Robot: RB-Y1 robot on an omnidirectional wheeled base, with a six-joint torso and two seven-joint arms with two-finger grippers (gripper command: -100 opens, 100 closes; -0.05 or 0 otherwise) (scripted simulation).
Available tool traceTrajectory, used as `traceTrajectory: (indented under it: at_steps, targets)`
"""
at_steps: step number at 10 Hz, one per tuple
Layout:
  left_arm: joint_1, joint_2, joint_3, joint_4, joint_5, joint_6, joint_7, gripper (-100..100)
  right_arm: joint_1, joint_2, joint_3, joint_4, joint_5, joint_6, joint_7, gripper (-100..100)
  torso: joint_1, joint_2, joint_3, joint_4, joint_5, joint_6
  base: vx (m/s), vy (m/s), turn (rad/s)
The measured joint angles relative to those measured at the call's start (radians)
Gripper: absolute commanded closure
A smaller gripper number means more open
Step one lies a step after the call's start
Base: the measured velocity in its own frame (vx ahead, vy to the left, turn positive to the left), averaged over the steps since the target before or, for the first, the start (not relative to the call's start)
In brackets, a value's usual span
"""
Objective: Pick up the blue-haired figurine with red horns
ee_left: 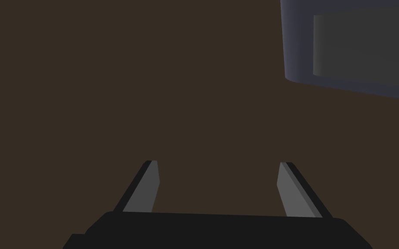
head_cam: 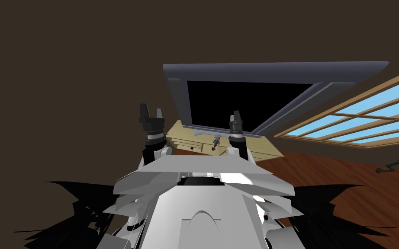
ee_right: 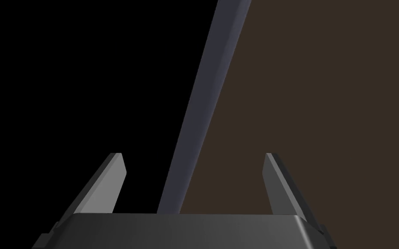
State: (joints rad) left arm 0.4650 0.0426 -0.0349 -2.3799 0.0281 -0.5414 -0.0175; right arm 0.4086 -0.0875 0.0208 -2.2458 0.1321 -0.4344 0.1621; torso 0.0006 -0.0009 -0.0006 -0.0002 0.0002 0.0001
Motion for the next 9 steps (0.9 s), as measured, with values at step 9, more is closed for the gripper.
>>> traceTrajectory:
  at_steps: [9]
  targets:
    - [0.000, 0.000, 0.000, 0.000, 0.000, 0.000, 0.000, 0, -0.127, -0.063, 0.026, 0.185, 0.198, 0.193, 0.089, -100, 0.000, 0.000, 0.000, 0.000, 0.000, 0.000, 0.003, 0.011, 0.036]
